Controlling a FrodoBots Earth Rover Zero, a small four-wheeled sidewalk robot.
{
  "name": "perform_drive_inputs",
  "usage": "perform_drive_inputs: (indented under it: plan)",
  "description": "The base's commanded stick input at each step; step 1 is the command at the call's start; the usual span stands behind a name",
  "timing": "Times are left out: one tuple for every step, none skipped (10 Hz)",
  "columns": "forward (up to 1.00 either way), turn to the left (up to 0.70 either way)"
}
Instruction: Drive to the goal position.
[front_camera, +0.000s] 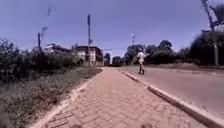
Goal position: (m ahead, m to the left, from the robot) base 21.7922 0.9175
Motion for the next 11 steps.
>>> perform_drive_inputs:
  plan:
    - [0.85, 0.00]
    - [0.85, 0.00]
    - [0.85, 0.00]
    - [0.85, 0.00]
    - [0.85, 0.00]
    - [0.85, 0.00]
    - [0.85, 0.00]
    - [0.85, 0.00]
    - [0.85, 0.00]
    - [0.85, 0.00]
    - [0.85, 0.00]
